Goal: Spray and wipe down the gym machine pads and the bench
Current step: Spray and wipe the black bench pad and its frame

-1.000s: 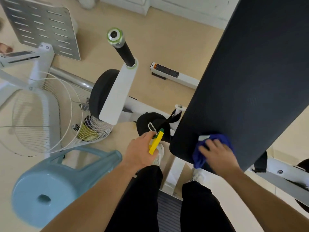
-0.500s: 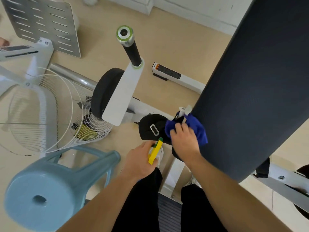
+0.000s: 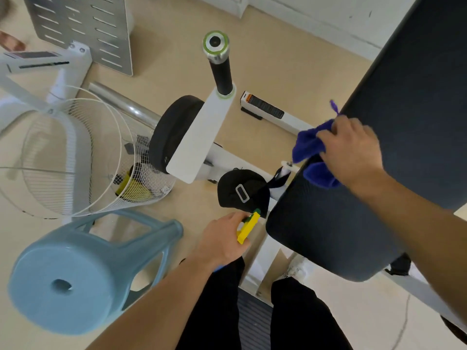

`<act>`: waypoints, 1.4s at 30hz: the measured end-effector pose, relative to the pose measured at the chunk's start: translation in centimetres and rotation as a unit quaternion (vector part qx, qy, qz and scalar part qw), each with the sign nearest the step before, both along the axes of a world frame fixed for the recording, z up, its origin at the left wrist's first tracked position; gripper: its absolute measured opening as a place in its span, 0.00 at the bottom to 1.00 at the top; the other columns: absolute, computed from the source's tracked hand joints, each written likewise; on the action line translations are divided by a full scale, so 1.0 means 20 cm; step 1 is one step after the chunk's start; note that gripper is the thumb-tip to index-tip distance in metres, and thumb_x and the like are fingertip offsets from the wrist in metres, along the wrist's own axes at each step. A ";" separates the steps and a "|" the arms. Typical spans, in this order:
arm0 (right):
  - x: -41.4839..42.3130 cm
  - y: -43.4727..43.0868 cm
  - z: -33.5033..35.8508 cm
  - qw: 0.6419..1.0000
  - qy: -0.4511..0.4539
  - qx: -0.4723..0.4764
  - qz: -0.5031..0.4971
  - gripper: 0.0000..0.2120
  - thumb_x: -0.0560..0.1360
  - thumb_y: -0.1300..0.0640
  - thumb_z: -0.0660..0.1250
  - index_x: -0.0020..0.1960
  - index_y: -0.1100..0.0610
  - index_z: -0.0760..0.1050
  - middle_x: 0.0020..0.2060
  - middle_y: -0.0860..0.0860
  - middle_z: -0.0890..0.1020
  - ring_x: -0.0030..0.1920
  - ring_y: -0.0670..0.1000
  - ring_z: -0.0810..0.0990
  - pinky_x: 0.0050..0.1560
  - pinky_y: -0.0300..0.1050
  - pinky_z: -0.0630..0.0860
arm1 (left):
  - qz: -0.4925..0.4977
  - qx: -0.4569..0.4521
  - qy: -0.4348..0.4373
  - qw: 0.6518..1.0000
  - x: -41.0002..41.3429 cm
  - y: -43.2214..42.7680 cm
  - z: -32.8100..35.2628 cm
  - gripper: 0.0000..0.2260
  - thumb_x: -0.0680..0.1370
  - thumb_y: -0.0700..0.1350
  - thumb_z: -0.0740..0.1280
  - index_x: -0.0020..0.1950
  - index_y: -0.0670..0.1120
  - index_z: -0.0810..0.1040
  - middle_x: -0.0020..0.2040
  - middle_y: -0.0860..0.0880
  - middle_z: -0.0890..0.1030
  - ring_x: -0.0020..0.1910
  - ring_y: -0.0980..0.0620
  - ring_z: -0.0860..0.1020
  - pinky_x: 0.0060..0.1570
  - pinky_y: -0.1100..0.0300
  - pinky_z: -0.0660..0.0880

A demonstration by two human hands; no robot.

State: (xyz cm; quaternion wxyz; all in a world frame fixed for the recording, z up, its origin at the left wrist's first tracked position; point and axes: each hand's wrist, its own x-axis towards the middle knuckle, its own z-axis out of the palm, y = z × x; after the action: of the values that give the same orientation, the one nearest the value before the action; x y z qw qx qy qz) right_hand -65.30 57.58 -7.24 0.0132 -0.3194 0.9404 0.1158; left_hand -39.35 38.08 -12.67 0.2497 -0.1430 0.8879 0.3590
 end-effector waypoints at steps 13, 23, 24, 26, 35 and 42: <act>0.85 -0.12 -0.27 0.945 -0.306 0.078 0.082 0.14 0.66 0.60 0.78 0.49 0.57 0.79 0.48 0.57 0.78 0.46 0.57 0.80 0.38 0.50 0.77 | -0.067 0.002 0.017 0.998 -0.02 -0.08 -0.06 0.25 0.68 0.62 0.61 0.63 0.58 0.72 0.52 0.54 0.82 0.47 0.48 0.82 0.47 0.50 0.79; 0.20 0.37 0.02 0.987 -0.075 -0.084 -0.114 0.13 0.73 0.62 0.70 0.58 0.60 0.79 0.51 0.61 0.73 0.49 0.65 0.74 0.43 0.59 0.77 | -0.162 -0.023 0.025 0.986 -0.09 0.01 -0.11 0.20 0.72 0.55 0.67 0.64 0.55 0.75 0.50 0.52 0.83 0.44 0.49 0.81 0.42 0.57 0.75; 0.17 0.38 0.05 0.984 -0.074 -0.091 -0.132 0.13 0.75 0.61 0.68 0.59 0.59 0.78 0.52 0.61 0.73 0.51 0.65 0.73 0.44 0.60 0.77 | -0.171 -0.030 0.028 0.984 -0.09 0.02 -0.12 0.19 0.73 0.55 0.68 0.64 0.55 0.75 0.49 0.52 0.83 0.43 0.49 0.81 0.40 0.58 0.73; 0.14 0.38 0.07 0.980 -0.078 -0.117 -0.142 0.13 0.76 0.61 0.66 0.60 0.58 0.78 0.54 0.60 0.72 0.53 0.64 0.72 0.46 0.61 0.78 | -0.177 -0.035 0.028 0.983 -0.07 0.04 -0.12 0.19 0.75 0.56 0.68 0.64 0.55 0.74 0.48 0.53 0.82 0.43 0.50 0.80 0.40 0.60 0.70; 0.21 0.06 -0.11 0.985 -0.072 -0.146 -0.062 0.23 0.79 0.56 0.60 0.74 0.57 0.69 0.76 0.62 0.63 0.74 0.68 0.59 0.73 0.63 0.63 | -0.149 -0.064 0.002 0.987 0.02 -0.01 -0.12 0.13 0.76 0.56 0.68 0.55 0.51 0.73 0.45 0.51 0.80 0.36 0.52 0.71 0.38 0.61 0.63; 0.76 0.00 -0.50 0.957 -0.251 -0.016 0.146 0.24 0.77 0.61 0.63 0.73 0.55 0.69 0.76 0.56 0.65 0.77 0.62 0.60 0.76 0.59 0.61 | -0.100 -0.030 0.032 0.994 0.06 -0.06 -0.12 0.13 0.75 0.54 0.70 0.45 0.57 0.64 0.37 0.56 0.73 0.33 0.53 0.69 0.31 0.64 0.59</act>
State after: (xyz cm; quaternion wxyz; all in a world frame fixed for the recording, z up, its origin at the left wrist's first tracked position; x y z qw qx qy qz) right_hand -50.03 57.60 -17.21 0.2265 -0.4722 0.8517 0.0177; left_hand -38.08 36.88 -15.09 0.2518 -0.0492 0.9157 0.3093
